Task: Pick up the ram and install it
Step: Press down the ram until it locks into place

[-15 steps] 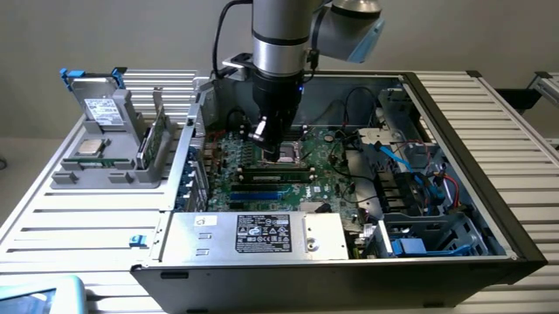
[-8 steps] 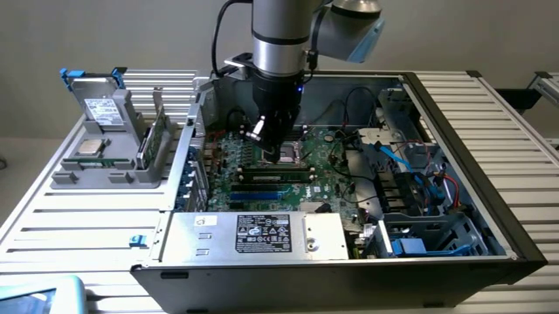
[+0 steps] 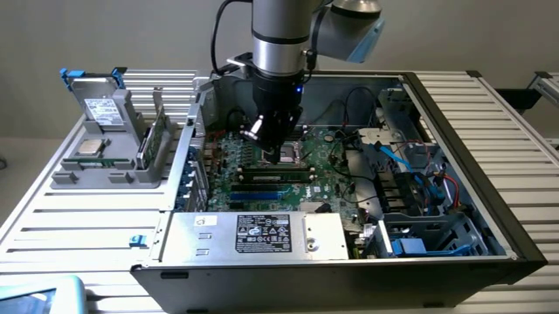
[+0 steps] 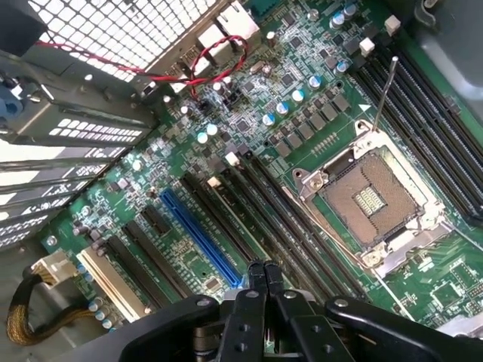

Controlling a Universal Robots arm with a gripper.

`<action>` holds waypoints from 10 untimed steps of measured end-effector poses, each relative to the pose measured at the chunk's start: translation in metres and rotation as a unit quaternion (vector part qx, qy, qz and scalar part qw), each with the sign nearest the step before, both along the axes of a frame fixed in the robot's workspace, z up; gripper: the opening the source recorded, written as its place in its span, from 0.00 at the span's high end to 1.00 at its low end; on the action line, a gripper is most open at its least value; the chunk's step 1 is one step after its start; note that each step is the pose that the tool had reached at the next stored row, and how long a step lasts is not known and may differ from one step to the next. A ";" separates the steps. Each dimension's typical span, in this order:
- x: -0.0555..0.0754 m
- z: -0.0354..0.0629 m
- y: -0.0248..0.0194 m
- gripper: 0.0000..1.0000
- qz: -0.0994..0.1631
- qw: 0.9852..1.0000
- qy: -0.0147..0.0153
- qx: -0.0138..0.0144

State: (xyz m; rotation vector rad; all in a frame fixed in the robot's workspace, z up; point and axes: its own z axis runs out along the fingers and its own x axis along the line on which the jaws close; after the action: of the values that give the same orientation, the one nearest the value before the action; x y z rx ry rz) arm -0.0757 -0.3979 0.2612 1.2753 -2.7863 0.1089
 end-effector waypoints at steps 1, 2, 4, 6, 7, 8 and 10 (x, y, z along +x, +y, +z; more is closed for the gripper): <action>0.000 0.0000 0.0000 0.89 -0.006 1.000 0.000 0.000; 0.000 0.0000 0.0000 0.89 -0.011 1.000 -0.001 0.000; 0.000 0.0000 0.0000 0.89 -0.023 1.000 -0.001 0.000; 0.000 0.0000 0.0000 0.89 -0.036 0.999 -0.001 0.000; 0.000 0.0000 0.0000 0.89 -0.042 0.999 -0.001 0.000; 0.000 0.0000 0.0000 0.89 -0.048 0.999 -0.002 0.000; 0.000 0.0000 0.0000 0.89 -0.061 0.998 -0.002 0.000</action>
State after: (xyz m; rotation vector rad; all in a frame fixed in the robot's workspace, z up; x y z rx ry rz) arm -0.0756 -0.3979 0.2612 1.1024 -2.8581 0.1050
